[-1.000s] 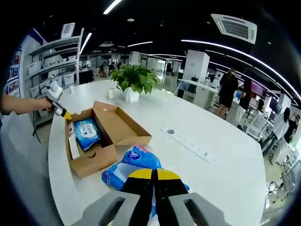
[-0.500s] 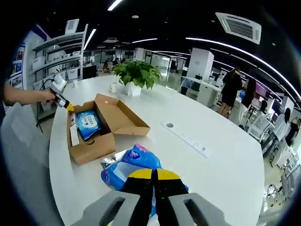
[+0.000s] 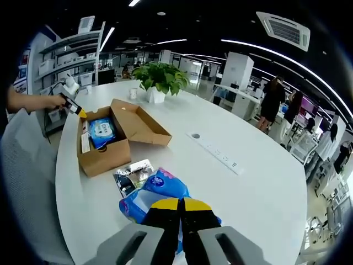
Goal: Operate the shoe box by opening the lid, removing the specified soft item, and placing it in the target area until the item is outside and the box remains undamaged.
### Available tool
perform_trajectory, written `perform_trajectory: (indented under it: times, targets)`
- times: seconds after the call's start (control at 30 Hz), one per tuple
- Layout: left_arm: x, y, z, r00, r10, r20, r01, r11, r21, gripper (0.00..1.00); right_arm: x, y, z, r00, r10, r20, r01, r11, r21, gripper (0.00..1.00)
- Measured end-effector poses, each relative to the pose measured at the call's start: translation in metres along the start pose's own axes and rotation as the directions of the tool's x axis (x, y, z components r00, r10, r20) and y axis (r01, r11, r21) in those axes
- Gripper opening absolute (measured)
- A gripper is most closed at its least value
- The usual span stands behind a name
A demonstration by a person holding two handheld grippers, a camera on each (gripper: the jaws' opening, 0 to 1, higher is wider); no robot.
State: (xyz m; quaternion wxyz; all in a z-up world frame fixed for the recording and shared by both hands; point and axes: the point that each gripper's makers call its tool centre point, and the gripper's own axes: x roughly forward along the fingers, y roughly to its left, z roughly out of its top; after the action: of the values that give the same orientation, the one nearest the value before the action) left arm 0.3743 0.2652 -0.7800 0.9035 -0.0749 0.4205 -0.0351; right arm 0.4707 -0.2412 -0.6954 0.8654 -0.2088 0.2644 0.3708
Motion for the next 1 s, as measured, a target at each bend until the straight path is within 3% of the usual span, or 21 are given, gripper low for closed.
perform_trajectory:
  times: [1.0]
  targets:
    - [0.001, 0.0, 0.0, 1.0, 0.003, -0.001, -0.003, 1.0, -0.01, 0.03, 0.023, -0.013, -0.059, 0.993, 0.046, -0.112, -0.043, 0.999, 0.034, 0.0]
